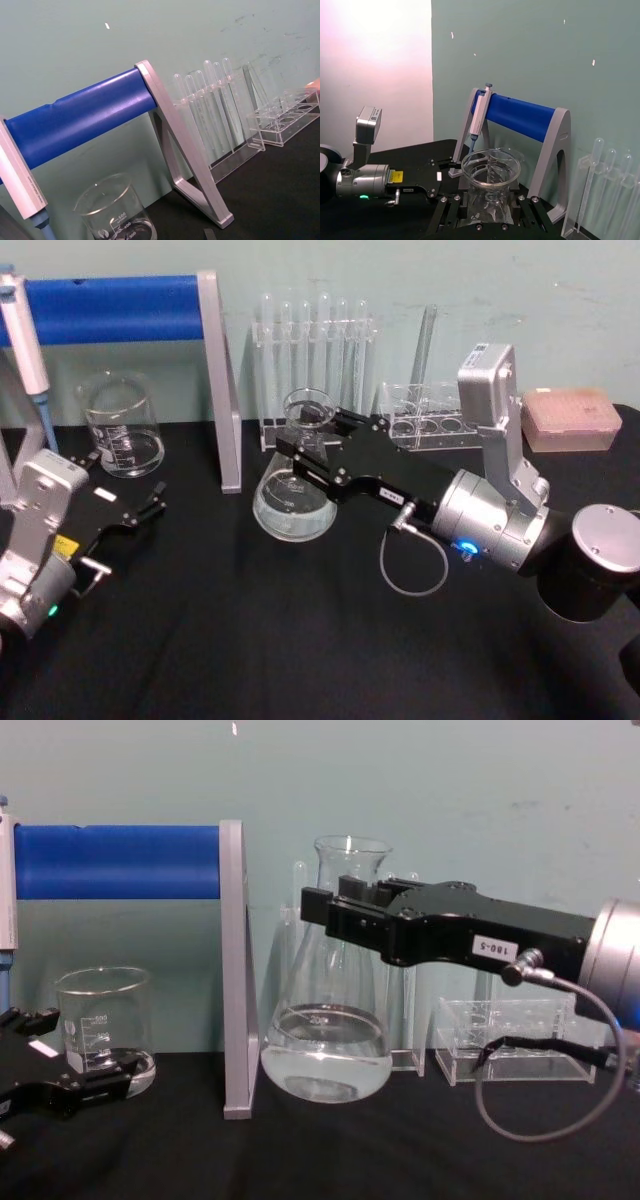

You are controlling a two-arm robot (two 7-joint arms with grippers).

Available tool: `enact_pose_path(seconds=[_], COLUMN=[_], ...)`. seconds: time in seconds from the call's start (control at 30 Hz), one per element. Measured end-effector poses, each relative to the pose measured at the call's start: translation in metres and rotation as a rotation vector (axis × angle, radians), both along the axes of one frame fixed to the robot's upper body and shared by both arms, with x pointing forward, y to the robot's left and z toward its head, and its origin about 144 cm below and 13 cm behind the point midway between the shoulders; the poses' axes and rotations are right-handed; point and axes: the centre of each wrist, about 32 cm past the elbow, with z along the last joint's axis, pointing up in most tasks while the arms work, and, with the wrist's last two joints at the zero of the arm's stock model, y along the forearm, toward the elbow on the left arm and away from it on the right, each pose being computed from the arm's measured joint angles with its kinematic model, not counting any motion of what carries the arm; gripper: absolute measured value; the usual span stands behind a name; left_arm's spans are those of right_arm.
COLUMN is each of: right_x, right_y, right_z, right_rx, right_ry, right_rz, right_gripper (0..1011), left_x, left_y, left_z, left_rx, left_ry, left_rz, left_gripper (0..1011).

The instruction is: Grasp the erlenmeyer flask with one hand, shake it three times, then place it back.

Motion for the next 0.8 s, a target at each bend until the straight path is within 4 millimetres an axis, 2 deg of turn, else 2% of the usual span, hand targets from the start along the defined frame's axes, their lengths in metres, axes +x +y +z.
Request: enact_pose_path(seconds=[0.8], right_x=[0.0071], right_y=[-0.0039], right_z=[-0.0038], right_rx=[-0.024], right_ry=[0.016], right_rz=[0.010], right_gripper=[450], left_x=[0.0000], left_y=[0.0000], left_z=[0.0000], left_rx=[0.000], left_ry=[0.000], left_rz=[0.000], left_gripper=[1001])
